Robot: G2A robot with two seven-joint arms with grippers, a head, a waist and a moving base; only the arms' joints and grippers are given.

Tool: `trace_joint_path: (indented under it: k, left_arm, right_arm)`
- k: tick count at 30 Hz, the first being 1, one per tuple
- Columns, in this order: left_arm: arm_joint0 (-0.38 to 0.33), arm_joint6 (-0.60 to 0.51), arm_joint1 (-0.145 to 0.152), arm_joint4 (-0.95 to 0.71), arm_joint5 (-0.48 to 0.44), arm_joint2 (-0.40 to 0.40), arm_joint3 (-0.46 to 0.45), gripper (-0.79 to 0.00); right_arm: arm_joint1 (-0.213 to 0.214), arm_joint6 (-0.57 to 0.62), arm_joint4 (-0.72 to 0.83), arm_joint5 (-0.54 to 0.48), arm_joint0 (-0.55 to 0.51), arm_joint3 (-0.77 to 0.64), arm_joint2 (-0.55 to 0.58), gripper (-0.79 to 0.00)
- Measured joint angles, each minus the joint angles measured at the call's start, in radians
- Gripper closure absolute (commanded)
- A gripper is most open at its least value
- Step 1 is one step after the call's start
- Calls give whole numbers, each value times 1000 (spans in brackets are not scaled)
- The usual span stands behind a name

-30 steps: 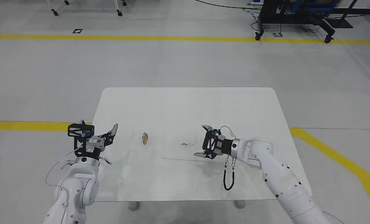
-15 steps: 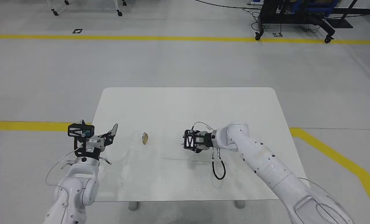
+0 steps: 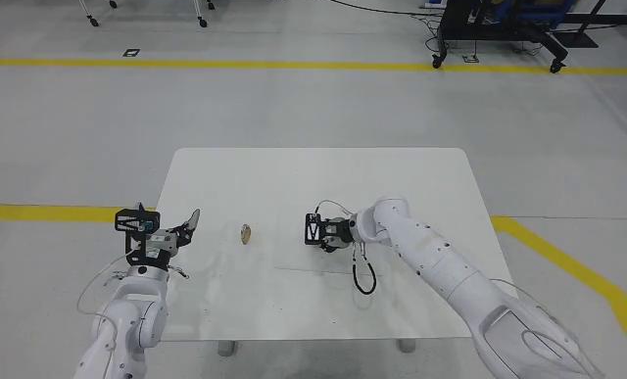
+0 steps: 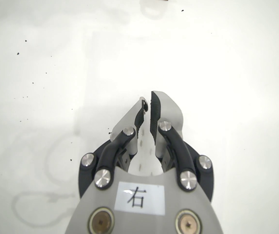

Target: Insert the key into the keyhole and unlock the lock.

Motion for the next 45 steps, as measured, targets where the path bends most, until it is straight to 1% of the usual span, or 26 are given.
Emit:
trace_joint_path:
  k: [7,13,19,22,26,29,32,34,36,45]
  left_arm:
    - [0,0,0,0,0,0,0,-785]
    - [0,0,0,0,0,0,0,-785]
    - [0,0,0,0,0,0,0,-785]
    - [0,0,0,0,0,0,0,-785]
    - [0,0,0,0,0,0,0,-785]
    - [0,0,0,0,0,0,0,-785]
    - [0,0,0,0,0,0,0,-785]
    - [0,0,0,0,0,0,0,-785]
    - [0,0,0,0,0,0,0,-785]
    - [0,0,0,0,0,0,0,-785]
  right_arm:
    - [-14,-22,-3,-17,23,37,-23,0]
    - [-1,-86,-36,-11,15,8,-9,0]
    - [44,-231,-104,20,-43,-88,51,0]
    - [73,-348,-123,25,-92,-146,100,0]
    - [119,-534,-120,19,-178,-218,194,0]
    - [151,-636,-101,-14,-248,-288,269,0]
    - [183,-698,-81,-51,-331,-373,354,0]
    - [199,-695,-51,-85,-376,-413,402,0]
    - [212,-659,-27,-107,-409,-447,442,0]
    - [212,-656,-27,-106,-410,-447,444,0]
